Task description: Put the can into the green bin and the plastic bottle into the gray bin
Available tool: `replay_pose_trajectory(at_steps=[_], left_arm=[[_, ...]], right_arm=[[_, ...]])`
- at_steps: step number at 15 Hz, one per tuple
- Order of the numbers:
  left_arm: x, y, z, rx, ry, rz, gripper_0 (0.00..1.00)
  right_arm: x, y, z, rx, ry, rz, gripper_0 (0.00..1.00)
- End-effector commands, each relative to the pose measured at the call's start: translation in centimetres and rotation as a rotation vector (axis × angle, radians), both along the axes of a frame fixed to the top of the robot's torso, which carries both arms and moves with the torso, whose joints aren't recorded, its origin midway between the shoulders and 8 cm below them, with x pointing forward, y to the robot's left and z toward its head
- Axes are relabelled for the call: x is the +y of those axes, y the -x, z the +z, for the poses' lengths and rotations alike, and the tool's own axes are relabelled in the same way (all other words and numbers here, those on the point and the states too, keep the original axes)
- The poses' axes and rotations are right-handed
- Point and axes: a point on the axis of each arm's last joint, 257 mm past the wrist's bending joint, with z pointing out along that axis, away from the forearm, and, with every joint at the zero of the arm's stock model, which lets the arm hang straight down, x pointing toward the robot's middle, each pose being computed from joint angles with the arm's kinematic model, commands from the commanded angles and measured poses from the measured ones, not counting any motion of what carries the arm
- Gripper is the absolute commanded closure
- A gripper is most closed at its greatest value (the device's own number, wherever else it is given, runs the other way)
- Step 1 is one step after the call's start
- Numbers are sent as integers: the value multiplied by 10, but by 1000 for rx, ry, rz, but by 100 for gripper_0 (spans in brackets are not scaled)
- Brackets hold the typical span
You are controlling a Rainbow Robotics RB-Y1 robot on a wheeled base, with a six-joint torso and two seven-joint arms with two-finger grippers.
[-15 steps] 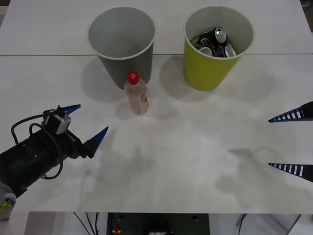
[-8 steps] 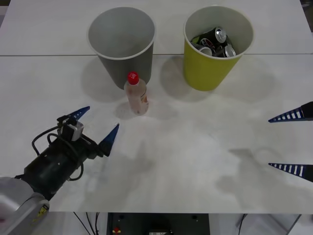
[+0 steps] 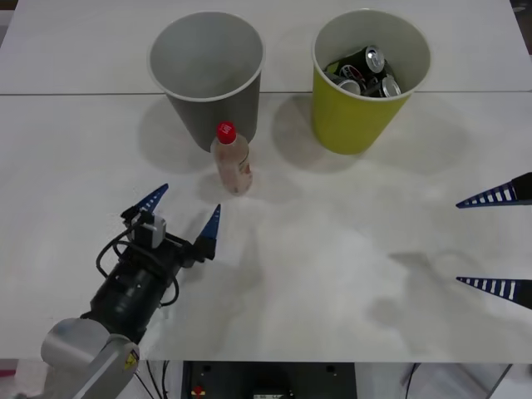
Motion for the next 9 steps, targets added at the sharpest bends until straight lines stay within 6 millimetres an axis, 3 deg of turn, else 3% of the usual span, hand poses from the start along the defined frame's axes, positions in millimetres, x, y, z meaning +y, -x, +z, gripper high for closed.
replay_pose_trajectory(at_steps=[1,9], left_arm=[[-11,-3,1,-8,26,13,0],[-42,-28,-9,-56,75,65,0]], right_arm=[[0,0,0,0,0,0,0],[0,0,0,0,0,0,0]])
